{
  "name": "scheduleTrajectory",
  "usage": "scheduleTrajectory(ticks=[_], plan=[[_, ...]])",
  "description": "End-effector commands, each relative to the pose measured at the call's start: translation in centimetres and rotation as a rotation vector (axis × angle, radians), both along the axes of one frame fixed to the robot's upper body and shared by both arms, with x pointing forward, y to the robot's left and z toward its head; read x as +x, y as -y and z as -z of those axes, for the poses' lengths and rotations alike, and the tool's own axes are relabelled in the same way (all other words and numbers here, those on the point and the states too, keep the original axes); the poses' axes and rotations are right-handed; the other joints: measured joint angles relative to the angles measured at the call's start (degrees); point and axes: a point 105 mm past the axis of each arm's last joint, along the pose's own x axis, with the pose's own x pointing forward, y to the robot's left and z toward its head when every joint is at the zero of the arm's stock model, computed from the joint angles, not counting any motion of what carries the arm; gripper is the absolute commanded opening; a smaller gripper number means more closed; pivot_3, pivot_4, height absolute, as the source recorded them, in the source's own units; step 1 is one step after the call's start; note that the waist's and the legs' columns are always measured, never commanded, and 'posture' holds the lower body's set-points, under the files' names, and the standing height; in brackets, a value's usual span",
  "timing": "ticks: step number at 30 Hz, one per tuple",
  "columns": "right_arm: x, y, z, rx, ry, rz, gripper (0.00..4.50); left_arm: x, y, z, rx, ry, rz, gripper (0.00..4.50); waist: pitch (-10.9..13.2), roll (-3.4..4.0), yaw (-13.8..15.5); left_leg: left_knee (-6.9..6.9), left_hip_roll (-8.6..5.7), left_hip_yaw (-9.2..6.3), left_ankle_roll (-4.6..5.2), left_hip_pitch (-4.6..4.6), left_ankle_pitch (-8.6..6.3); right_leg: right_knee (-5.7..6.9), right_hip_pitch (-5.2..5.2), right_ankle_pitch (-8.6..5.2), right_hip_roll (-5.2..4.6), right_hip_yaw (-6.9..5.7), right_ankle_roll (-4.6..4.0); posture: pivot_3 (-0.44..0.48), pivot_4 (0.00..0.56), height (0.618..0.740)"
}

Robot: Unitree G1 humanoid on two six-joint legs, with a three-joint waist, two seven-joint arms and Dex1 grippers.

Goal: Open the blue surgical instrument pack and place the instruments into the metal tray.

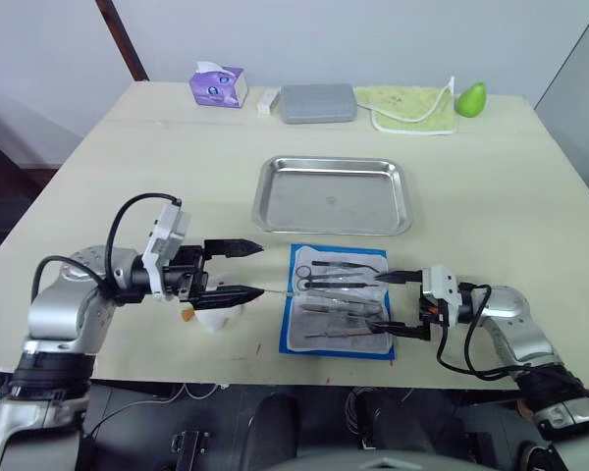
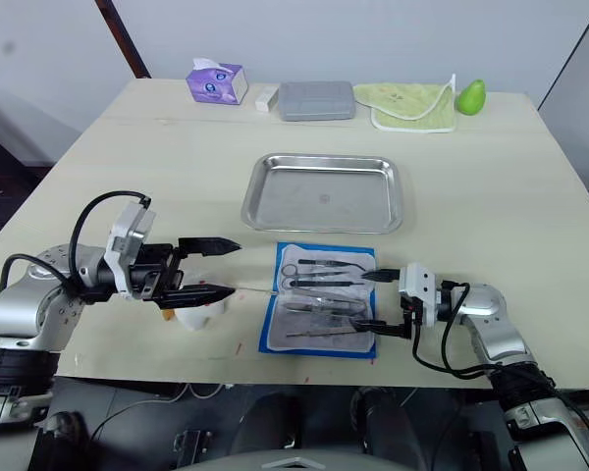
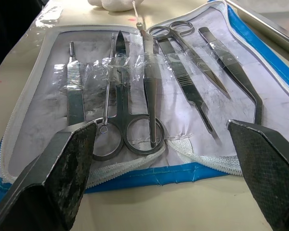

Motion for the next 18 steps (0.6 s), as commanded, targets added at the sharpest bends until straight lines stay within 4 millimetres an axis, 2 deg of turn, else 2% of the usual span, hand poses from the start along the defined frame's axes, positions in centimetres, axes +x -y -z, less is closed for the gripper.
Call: scheduleTrajectory(ticks=[1,4,7,14,16,17,18], plan=[[-0.5,0.5,2.4,-0.082,-0.074,0.022,4.5,0.8,0.6,0.4,0.059,0.043,0.026,4.47,0.0,0.0,0.03,0.0,0.0,-0.01,0.0,0.0,0.0,0.0,0.0,0.0,0.0,-0.01,0.0,0.0,0.15,0.74],[-0.6,0.5,2.6,-0.09,-0.082,0.016,4.5,1.7,1.8,0.5,0.129,0.067,0.054,4.47,-0.01,-0.02,0.09,0.01,0.0,0.0,0.0,0.0,0.0,0.0,0.01,0.0,0.0,-0.01,0.0,0.0,0.15,0.74],[-0.6,0.5,2.8,-0.096,-0.094,0.016,4.5,3.3,2.7,0.6,0.228,0.098,0.007,4.47,-0.01,-0.03,0.14,0.02,-0.01,0.0,0.0,-0.02,0.0,0.0,0.01,0.0,0.01,-0.01,0.0,0.0,0.15,0.74],[-0.8,0.3,3.3,-0.097,-0.114,0.019,4.5,4.6,5.9,0.4,0.268,0.079,0.138,4.47,-0.04,-0.06,0.03,0.03,-0.02,-0.01,0.0,-0.01,0.0,0.0,0.01,0.0,0.06,0.03,0.01,0.0,0.15,0.74],[-0.8,0.3,3.3,-0.093,-0.117,0.027,4.5,5.0,6.4,0.6,0.292,0.092,0.16,3.43,-0.04,-0.07,-0.15,0.03,-0.02,-0.02,0.0,-0.01,0.0,0.01,0.01,0.0,0.09,0.05,0.01,0.0,0.15,0.74],[-0.7,0.3,3.3,-0.093,-0.116,0.03,4.5,5.3,6.7,0.7,0.306,0.11,0.161,3.01,-0.04,-0.06,-0.16,0.02,-0.01,-0.02,0.0,0.0,0.0,0.01,0.01,0.0,0.1,0.09,0.01,0.0,0.15,0.74],[-0.8,0.3,3.3,-0.09,-0.115,0.034,4.5,5.5,6.9,0.9,0.323,0.122,0.174,2.76,-0.04,-0.07,-0.1,0.02,-0.02,-0.02,0.0,0.0,0.0,0.01,0.01,0.0,0.1,0.09,0.01,0.0,0.15,0.74]])
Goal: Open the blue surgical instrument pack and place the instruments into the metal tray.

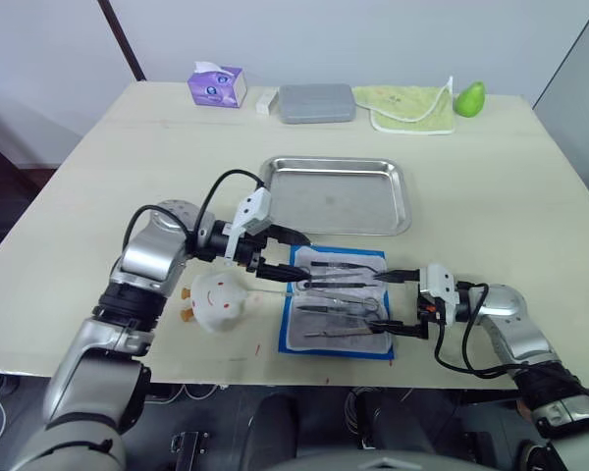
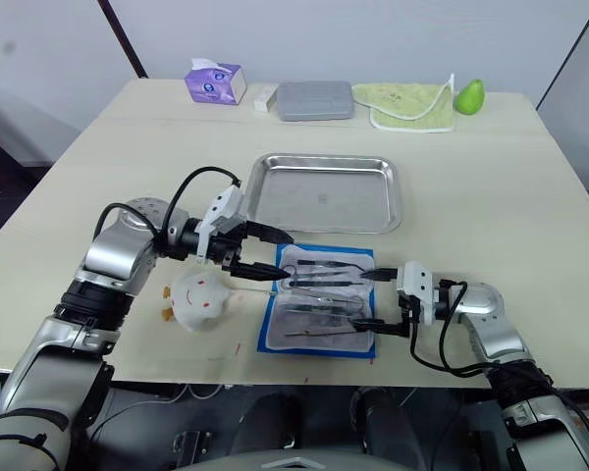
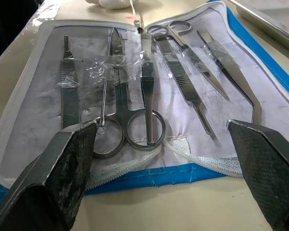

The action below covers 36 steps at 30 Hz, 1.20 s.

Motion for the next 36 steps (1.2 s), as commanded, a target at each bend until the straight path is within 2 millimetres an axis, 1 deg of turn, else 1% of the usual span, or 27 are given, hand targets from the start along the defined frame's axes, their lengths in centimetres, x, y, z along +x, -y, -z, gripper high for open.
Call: scheduleTrajectory(ticks=[1,5,10,13,14,20,25,28,31,36], plan=[[-0.9,0.5,3.1,-0.084,-0.108,0.033,4.5,0.8,0.6,0.0,0.05,0.073,0.034,2.76,-0.01,-0.02,0.11,0.0,0.0,-0.02,0.0,0.0,0.0,0.0,0.0,0.0,0.01,-0.02,0.0,0.0,0.15,0.74],[-1.0,0.4,3.0,-0.077,-0.106,0.04,4.5,1.6,0.8,0.9,0.09,0.097,0.044,2.76,-0.01,-0.02,0.08,0.01,0.0,-0.01,0.0,0.0,0.0,0.0,0.01,0.0,0.01,-0.01,0.0,0.0,0.15,0.74],[-1.1,0.3,3.1,-0.078,-0.105,0.042,4.5,2.6,1.4,1.5,0.123,0.122,0.027,2.76,-0.01,-0.03,0.17,0.01,0.01,-0.02,0.0,-0.01,0.0,0.0,0.0,0.0,0.02,-0.01,0.0,0.0,0.15,0.74],[-1.2,0.2,3.1,-0.076,-0.107,0.043,4.5,3.0,1.8,1.7,0.147,0.145,0.033,2.04,-0.01,-0.03,0.12,0.02,0.01,-0.02,0.0,-0.01,0.0,0.0,0.0,0.0,0.02,-0.01,0.0,0.0,0.15,0.74],[-1.2,0.2,3.1,-0.076,-0.107,0.043,4.5,3.1,2.0,1.8,0.15,0.152,0.032,1.71,-0.01,-0.03,0.12,0.01,0.01,-0.01,0.0,-0.01,0.0,0.0,0.0,0.0,0.02,0.0,0.0,0.0,0.15,0.74],[-1.2,0.2,3.1,-0.074,-0.108,0.046,4.5,3.4,2.6,2.0,0.169,0.183,0.036,1.71,-0.01,-0.03,0.07,0.01,0.01,-0.02,0.0,-0.01,0.0,0.0,0.0,0.0,0.03,0.0,0.0,0.0,0.15,0.74],[-1.3,0.3,3.2,-0.078,-0.109,0.048,4.5,3.1,2.8,1.9,0.17,0.209,0.059,1.71,-0.01,-0.03,0.07,0.01,0.01,-0.02,0.0,-0.01,0.0,0.0,0.0,0.0,0.03,0.0,0.0,0.0,0.15,0.74],[-1.3,0.3,3.2,-0.079,-0.11,0.051,4.5,2.6,3.0,1.1,0.118,0.183,0.063,1.71,-0.01,-0.03,0.07,0.01,0.01,-0.02,0.0,-0.01,0.0,0.0,0.0,0.0,0.03,0.0,0.0,0.0,0.15,0.74],[-1.4,0.4,3.2,-0.082,-0.113,0.052,4.5,1.9,2.4,1.2,0.123,0.161,0.069,1.71,-0.01,-0.02,-0.03,0.01,0.02,-0.02,0.0,-0.01,0.0,0.0,0.0,0.0,0.03,0.0,0.0,0.0,0.15,0.74],[-1.5,0.3,3.3,-0.084,-0.117,0.052,4.5,1.6,2.5,1.3,0.122,0.153,0.067,1.71,-0.01,-0.02,0.14,0.0,0.02,-0.02,0.0,-0.01,0.0,0.0,0.0,0.0,0.03,-0.01,0.0,0.0,0.15,0.74]])
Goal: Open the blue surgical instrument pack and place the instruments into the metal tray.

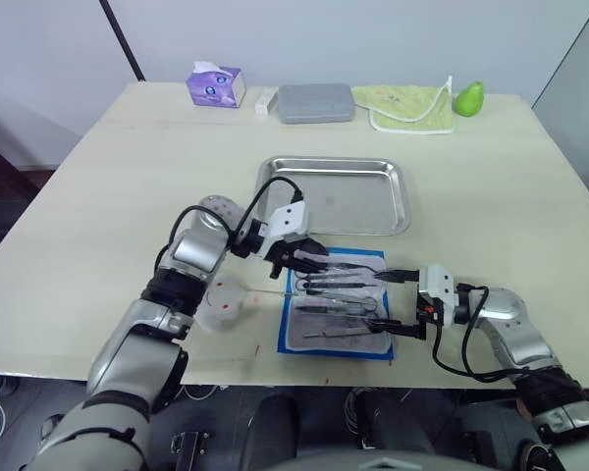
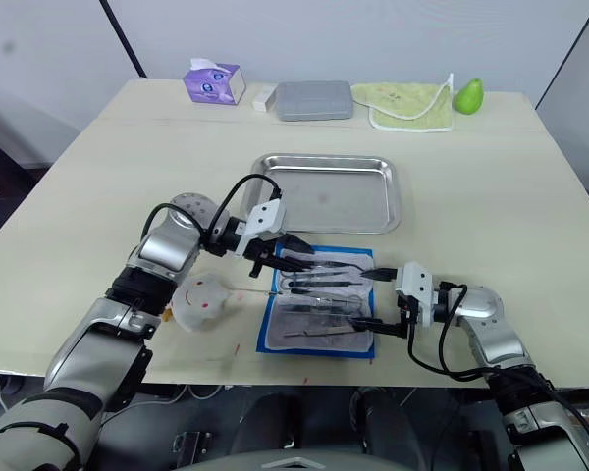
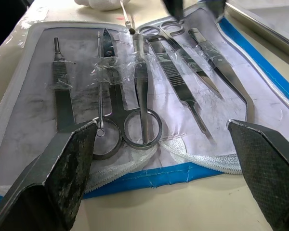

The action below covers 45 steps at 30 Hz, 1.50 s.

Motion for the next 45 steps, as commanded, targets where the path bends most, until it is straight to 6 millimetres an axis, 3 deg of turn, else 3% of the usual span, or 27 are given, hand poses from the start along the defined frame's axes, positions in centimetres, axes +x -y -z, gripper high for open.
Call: scheduleTrajectory(ticks=[1,16,23,28,35,45], plan=[[-1.2,0.3,3.1,-0.086,-0.113,0.004,4.5,0.0,0.4,-1.3,-0.029,0.042,0.012,1.71,0.0,0.0,0.06,0.0,0.0,0.0,0.0,0.0,0.0,0.0,0.0,0.0,0.0,0.0,0.0,0.0,0.15,0.74],[-1.4,0.3,3.0,-0.084,-0.118,0.01,4.5,1.4,0.0,1.1,0.083,0.101,-0.037,1.71,0.0,0.0,0.05,0.0,0.0,0.0,0.0,0.0,0.0,-0.01,0.0,0.0,0.0,0.0,0.0,0.0,0.15,0.74],[-1.4,0.2,3.0,-0.082,-0.119,0.012,4.5,1.7,0.8,2.2,0.101,0.115,-0.051,1.71,-0.01,0.0,0.08,0.0,0.0,0.0,0.0,0.0,0.0,-0.01,0.0,0.0,0.0,0.0,0.0,0.0,0.15,0.74],[-1.4,0.2,3.0,-0.082,-0.122,0.011,4.5,1.2,0.4,2.9,0.151,0.097,-0.023,0.04,-0.04,-0.01,0.09,0.0,0.0,0.0,0.0,0.01,0.0,-0.01,0.01,0.0,0.0,0.0,0.0,0.0,0.15,0.74],[-1.4,0.1,3.0,-0.083,-0.124,0.012,4.5,1.1,0.5,2.5,0.16,0.096,-0.015,0.04,-0.05,-0.01,0.06,0.0,0.0,0.0,0.0,0.01,0.0,-0.01,0.01,0.0,0.0,0.0,0.0,0.0,0.15,0.74],[-1.5,0.1,3.7,-0.118,-0.156,0.013,4.5,1.3,0.4,0.0,0.228,0.092,-0.005,0.04,-0.04,-0.01,-0.12,-0.01,0.0,0.0,0.0,0.01,0.0,-0.01,0.0,-0.01,0.03,0.01,-0.01,0.0,0.15,0.74]])
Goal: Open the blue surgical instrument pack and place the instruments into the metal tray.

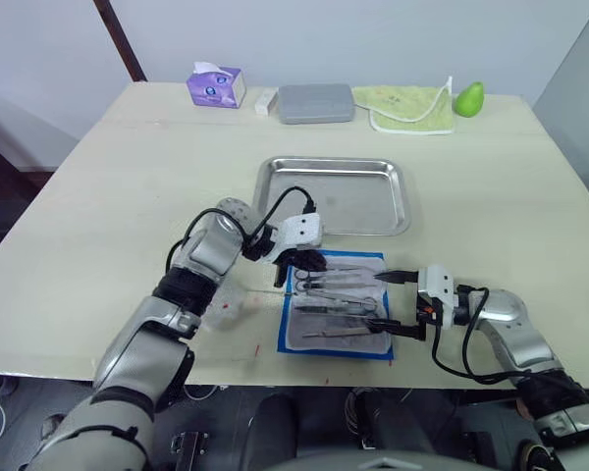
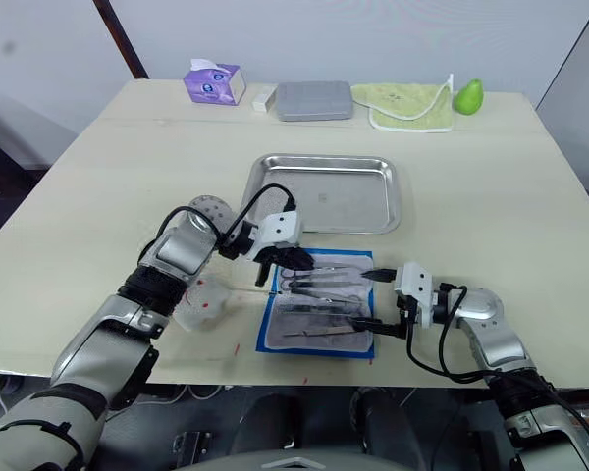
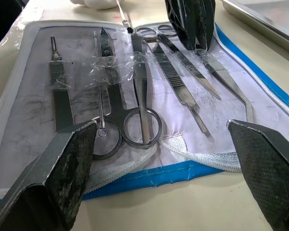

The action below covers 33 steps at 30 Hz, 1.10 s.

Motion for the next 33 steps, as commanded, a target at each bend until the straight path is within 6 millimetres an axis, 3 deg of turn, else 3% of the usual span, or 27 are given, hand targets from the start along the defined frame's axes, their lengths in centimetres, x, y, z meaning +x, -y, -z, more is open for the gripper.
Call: scheduleTrajectory(ticks=[1,13,33], plan=[[-1.4,0.3,3.9,-0.123,-0.144,-0.002,4.5,0.1,-0.4,-1.5,0.061,0.017,0.013,0.04,0.0,0.0,-0.04,0.0,0.0,0.0,0.0,0.0,0.0,0.0,0.0,0.0,0.0,0.0,0.0,0.0,0.15,0.74],[-1.6,0.6,4.7,-0.172,-0.179,0.0,4.5,0.1,0.1,-3.3,0.083,0.019,0.001,0.04,0.0,-0.01,-0.12,0.0,0.01,-0.01,0.0,0.02,0.0,0.0,0.0,-0.01,0.01,0.01,-0.01,0.0,0.15,0.74],[-1.8,0.7,5.3,-0.21,-0.209,-0.019,4.5,-0.7,-3.5,-4.8,0.138,0.011,-0.04,0.04,-0.01,-0.02,-0.19,-0.01,0.02,-0.01,0.0,0.04,0.0,0.01,0.0,-0.02,0.02,0.02,-0.03,0.0,0.15,0.74]])
